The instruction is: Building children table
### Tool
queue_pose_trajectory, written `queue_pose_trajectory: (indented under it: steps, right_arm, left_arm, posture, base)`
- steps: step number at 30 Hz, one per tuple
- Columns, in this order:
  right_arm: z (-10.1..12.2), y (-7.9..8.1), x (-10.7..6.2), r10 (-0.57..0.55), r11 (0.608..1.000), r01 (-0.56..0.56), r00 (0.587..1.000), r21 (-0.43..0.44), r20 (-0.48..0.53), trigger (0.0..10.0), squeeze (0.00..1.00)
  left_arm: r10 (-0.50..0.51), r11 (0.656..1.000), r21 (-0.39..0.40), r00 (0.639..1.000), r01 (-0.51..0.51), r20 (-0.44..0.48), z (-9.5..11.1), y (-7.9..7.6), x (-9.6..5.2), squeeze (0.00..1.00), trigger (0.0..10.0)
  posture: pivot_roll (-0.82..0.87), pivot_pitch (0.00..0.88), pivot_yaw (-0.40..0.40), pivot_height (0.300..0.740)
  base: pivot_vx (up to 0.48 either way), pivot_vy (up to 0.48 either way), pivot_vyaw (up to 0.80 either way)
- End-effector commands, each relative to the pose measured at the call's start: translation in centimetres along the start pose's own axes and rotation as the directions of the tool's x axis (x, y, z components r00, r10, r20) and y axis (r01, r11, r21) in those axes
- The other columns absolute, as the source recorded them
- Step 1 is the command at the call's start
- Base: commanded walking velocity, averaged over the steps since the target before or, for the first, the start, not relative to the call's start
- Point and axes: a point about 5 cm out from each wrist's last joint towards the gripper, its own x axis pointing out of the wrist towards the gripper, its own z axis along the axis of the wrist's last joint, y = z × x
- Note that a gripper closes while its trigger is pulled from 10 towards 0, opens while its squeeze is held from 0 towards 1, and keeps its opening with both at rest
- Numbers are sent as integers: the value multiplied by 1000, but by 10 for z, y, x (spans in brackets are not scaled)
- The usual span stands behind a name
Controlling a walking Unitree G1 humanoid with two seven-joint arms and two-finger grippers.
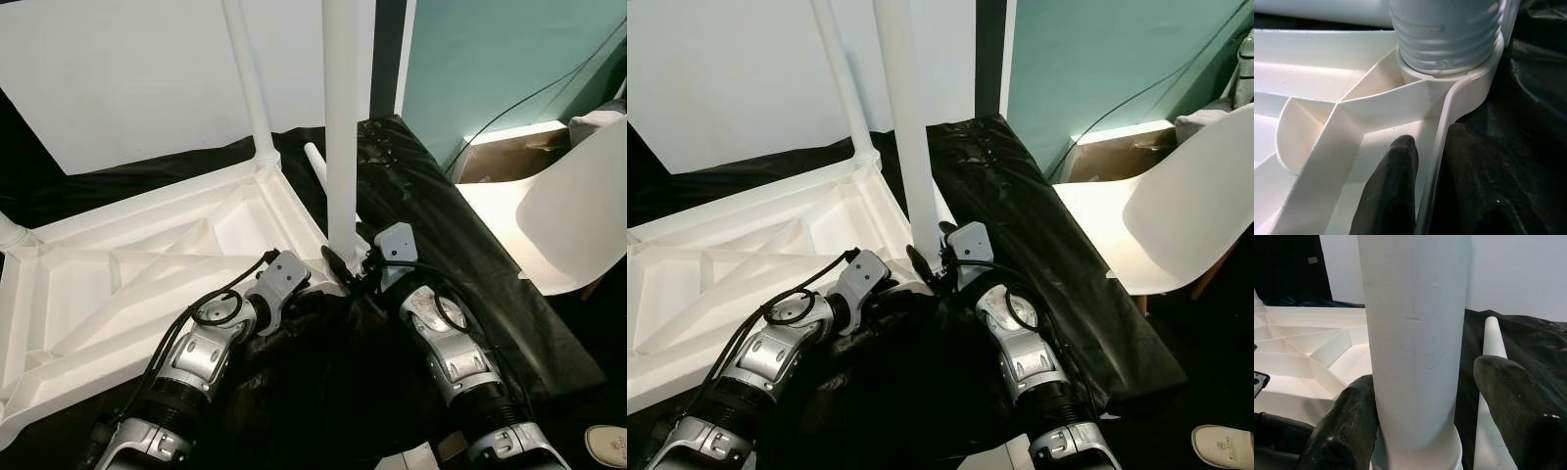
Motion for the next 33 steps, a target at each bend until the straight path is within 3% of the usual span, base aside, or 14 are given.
queue_pose_trajectory:
  steps: [1, 4, 5, 6, 7, 12, 13, 14, 15, 20, 24, 27, 29, 33]
  right_arm:
    - [13, -33, -9, -149, 988, 151, 988, -39, 48, 10000, 0]
    - [7, -33, -15, -162, 986, 162, 987, -32, 17, 10000, 0]
    - [5, -33, -17, -165, 986, 165, 986, -29, 8, 10000, 0]
    - [4, -32, -17, -171, 985, 171, 985, -22, 2, 10000, 0]
    - [3, -31, -17, -173, 985, 173, 985, -17, 2, 10000, 0]
    - [4, -26, -16, -171, 985, 171, 985, -7, 3, 10000, 0]
    - [4, -25, -16, -168, 986, 168, 986, -6, 2, 10000, 0]
    - [4, -25, -16, -168, 986, 168, 986, -6, 2, 10000, 0]
    - [4, -24, -16, -167, 986, 167, 986, -5, 1, 10000, 0]
    - [3, -22, -18, -166, 986, 166, 986, -1, -5, 10000, 0]
    - [5, -17, -26, -167, 986, 167, 986, -3, -1, 10000, 0]
    - [7, -17, -30, -179, 984, 179, 984, -13, 6, 10000, 0]
    - [7, -17, -30, -179, 984, 179, 984, -13, 6, 10000, 0]
    - [9, -19, -38, -201, 979, 201, 980, -26, 12, 10000, 0]
  left_arm:
    - [-79, 997, -29, 995, 77, -55, -21, -11, -3, 0, 10000]
    - [-75, 995, -62, 997, 74, -5, -17, -11, -4, 0, 10000]
    - [-82, 993, -87, 997, 83, 15, -15, -11, -5, 467, 10000]
    - [-94, 990, -99, 995, 96, 30, -14, -12, -6, 467, 10000]
    - [-108, 988, -105, 993, 112, 42, -14, -13, -7, 1000, 10000]
    - [-94, 993, -73, 995, 97, 42, -14, -13, -8, 1000, 10000]
    - [-72, 996, -52, 996, 75, 57, -13, -11, -9, 294, 10000]
    - [-72, 996, -52, 996, 75, 57, -13, -11, -9, 294, 10000]
    - [-58, 997, -37, 996, 60, 69, -12, -9, -9, 0, 10000]
    - [-55, 997, -50, 988, 63, 142, -5, -8, -15, 0, 10000]
    - [149, 968, -244, 903, -51, 403, 20, 9, -38, 0, 10000]
    - [303, 923, -354, 849, -149, 434, 23, 20, -45, 0, 10000]
    - [303, 923, -354, 849, -149, 434, 23, 20, -45, 0, 10000]
    - [471, 848, -448, 790, -283, 394, 16, 29, -52, 0, 10000]
  posture:
    - [-77, 0, 68, 740]
    - [-77, 0, 67, 740]
    - [-77, 0, 68, 740]
    - [-77, 0, 68, 740]
    - [-79, 0, 69, 740]
    - [-79, 0, 69, 740]
    - [-77, 0, 69, 740]
    - [-77, 0, 69, 740]
    - [-77, 0, 69, 740]
    - [-77, 0, 69, 740]
    - [-76, 0, 74, 740]
    - [-73, 0, 72, 740]
    - [-73, 0, 72, 740]
    - [-67, 0, 71, 740]
  base:
    - [0, 0, 0]
    - [0, 0, 0]
    - [0, 0, 0]
    - [0, 0, 0]
    - [0, 0, 0]
    - [0, 0, 0]
    - [0, 0, 0]
    - [0, 0, 0]
    - [0, 0, 0]
    - [0, 0, 0]
    - [0, 0, 0]
    - [0, 0, 0]
    - [0, 0, 0]
    - [0, 0, 0]
